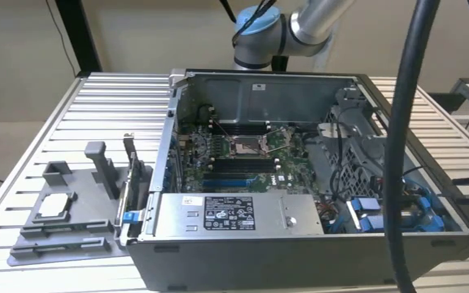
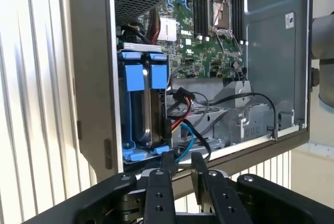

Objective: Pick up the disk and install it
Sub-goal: 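Insert the second disk wire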

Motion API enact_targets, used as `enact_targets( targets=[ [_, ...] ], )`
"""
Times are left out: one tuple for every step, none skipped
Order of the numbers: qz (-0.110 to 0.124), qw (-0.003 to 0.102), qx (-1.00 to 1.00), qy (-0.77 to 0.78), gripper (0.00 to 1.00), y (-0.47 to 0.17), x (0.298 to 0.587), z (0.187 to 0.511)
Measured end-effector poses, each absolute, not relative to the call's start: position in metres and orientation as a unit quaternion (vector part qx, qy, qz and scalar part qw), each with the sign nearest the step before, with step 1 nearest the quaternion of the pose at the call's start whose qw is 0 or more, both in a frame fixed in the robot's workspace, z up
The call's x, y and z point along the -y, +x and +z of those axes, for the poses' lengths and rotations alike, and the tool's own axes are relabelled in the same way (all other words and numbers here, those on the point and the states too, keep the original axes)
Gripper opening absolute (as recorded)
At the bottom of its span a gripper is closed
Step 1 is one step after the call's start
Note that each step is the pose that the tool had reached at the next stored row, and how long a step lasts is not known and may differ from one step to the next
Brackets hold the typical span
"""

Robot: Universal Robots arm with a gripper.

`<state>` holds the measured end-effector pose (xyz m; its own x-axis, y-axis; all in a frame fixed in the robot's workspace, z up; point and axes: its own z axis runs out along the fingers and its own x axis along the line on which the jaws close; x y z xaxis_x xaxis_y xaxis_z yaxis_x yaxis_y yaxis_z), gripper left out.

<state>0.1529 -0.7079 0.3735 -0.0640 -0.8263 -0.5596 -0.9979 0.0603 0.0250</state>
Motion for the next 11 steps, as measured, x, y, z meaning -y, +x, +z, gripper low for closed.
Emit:
enact_targets(
  targets=[
    [0.209, 0.205, -0.699, -0.653, 1.00, 0.154, 0.712, 0.372],
    [0.209, 0.205, -0.699, -0.653, 1.00, 0.154, 0.716, 0.370],
    [0.209, 0.205, -0.699, -0.653, 1.00, 0.155, 0.719, 0.368],
    [0.209, 0.205, -0.699, -0.653, 1.00, 0.157, 0.720, 0.366],
    [0.210, 0.205, -0.699, -0.653, 1.00, 0.158, 0.721, 0.364],
    [0.209, 0.205, -0.699, -0.653, 1.00, 0.159, 0.721, 0.363],
    [0.209, 0.205, -0.699, -0.653, 1.00, 0.160, 0.721, 0.361],
    [0.209, 0.205, -0.699, -0.653, 1.00, 0.161, 0.721, 0.359],
    [0.209, 0.205, -0.699, -0.653, 1.00, 0.161, 0.721, 0.357],
    [0.209, 0.205, -0.699, -0.653, 1.00, 0.161, 0.721, 0.355],
    [0.209, 0.205, -0.699, -0.653, 1.00, 0.161, 0.721, 0.354]
  ],
)
